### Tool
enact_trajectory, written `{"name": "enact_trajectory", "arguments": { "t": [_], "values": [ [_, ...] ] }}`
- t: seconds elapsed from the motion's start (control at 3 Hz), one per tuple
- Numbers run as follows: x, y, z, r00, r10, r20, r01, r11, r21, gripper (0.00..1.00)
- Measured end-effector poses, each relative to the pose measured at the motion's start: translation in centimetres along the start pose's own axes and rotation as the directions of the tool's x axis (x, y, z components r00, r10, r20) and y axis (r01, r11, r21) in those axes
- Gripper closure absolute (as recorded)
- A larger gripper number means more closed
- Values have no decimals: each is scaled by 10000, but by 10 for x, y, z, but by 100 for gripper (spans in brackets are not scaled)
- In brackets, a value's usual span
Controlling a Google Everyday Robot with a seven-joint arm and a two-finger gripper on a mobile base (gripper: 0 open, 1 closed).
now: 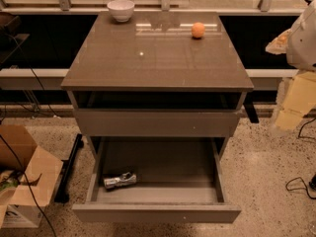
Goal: Pick redbull can from middle drawer and place on counter
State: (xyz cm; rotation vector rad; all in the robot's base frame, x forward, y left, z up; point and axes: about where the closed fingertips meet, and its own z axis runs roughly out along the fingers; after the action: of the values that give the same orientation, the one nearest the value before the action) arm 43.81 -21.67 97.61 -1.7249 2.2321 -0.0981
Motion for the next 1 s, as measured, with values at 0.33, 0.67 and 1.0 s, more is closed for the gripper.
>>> {"name": "enact_trajectory", "arguments": {
  "t": [0.33,0.67,1.0],
  "values": [
    [0,0,0,10000,0,0,0,10000,0,0],
    [-15,0,14,9986,-98,511,104,9999,-108,0],
    [-56,10,66,9793,-343,1993,512,9955,-800,0]
  ]
}}
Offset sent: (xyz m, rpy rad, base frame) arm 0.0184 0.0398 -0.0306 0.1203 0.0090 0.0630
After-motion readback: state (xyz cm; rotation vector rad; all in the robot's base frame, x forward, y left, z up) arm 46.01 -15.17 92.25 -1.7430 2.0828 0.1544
